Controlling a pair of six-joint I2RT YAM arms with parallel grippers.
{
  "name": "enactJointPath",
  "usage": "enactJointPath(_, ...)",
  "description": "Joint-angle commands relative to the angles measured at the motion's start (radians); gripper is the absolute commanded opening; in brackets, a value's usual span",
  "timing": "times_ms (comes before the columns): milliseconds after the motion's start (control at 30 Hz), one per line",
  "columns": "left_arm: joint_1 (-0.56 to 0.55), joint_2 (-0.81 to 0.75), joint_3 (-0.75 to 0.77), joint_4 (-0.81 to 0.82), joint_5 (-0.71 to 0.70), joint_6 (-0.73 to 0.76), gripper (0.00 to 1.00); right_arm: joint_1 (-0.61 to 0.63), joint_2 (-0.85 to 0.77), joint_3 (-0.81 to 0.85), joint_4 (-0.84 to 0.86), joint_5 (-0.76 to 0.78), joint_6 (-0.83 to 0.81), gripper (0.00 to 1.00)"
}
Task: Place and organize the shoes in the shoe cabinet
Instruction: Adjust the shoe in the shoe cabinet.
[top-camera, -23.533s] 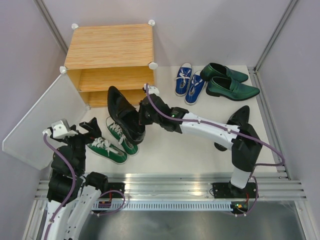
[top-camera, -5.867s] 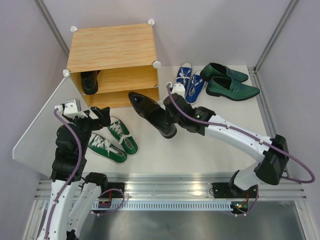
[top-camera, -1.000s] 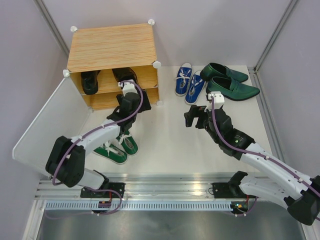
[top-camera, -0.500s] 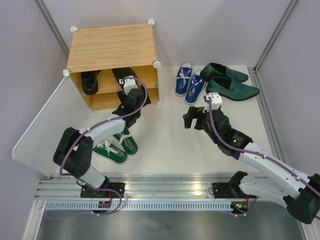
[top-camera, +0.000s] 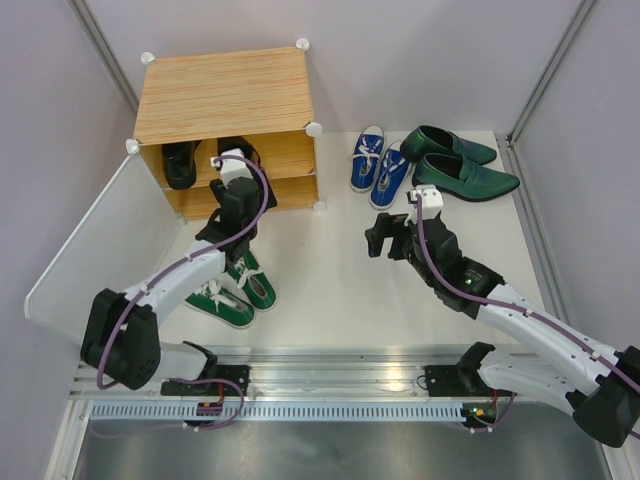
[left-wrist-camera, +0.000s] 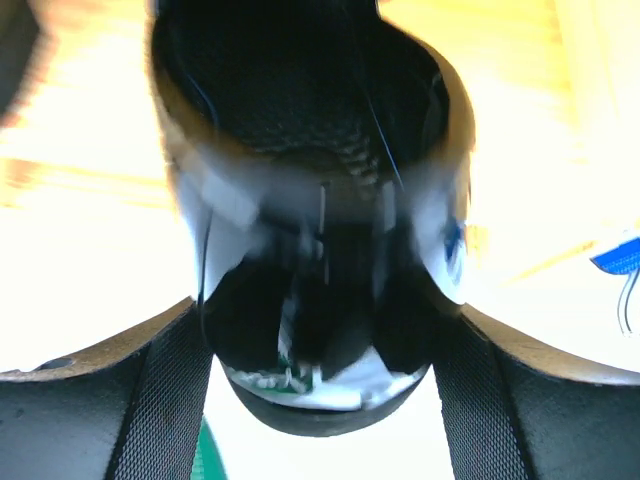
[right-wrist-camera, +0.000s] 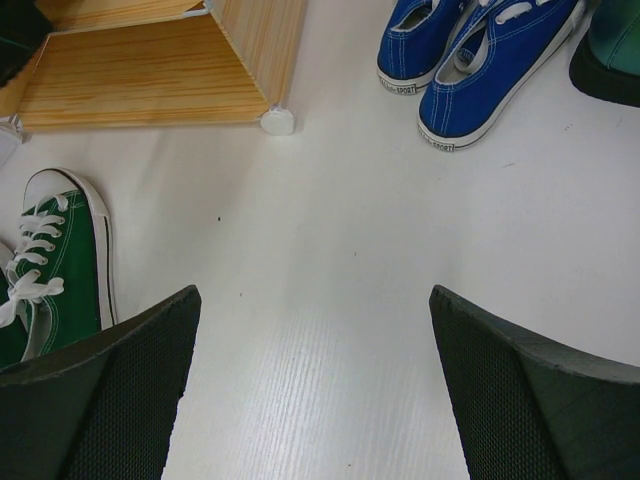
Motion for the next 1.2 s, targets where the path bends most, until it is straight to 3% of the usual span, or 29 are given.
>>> enactJointPath(0, 0.064, -0.129, -0.013, 0.029, 0.039, 0.121, 0.41, -0.003, -0.009, 0.001, 0.038, -0.005, -0.002, 0.98)
enactJointPath(233, 0.181, -0.216, 0.005, -0.055, 0.398, 0.253, 0.44, -0.003, -0.02, -0.001, 0.038, -0.012, -0.002, 0.98)
enactJointPath(433, 0.278, -0.235, 0.048, -0.177, 0.539, 0.318, 0.39, -0.003, -0.038, -0.007, 0.043, -0.014, 0.001, 0.98)
enactJointPath(767, 0.385, -0.23, 0.039, -0.117, 0.578, 0.374, 0.35, -0.003, -0.055, -0.013, 0.052, -0.023, 0.004, 0.98)
enactJointPath(1167, 0.4, -0.132, 0.036, 0.082, 0.492, 0.374, 0.14, -0.003, -0.051, -0.018, 0.057, -0.015, -0.001, 0.98)
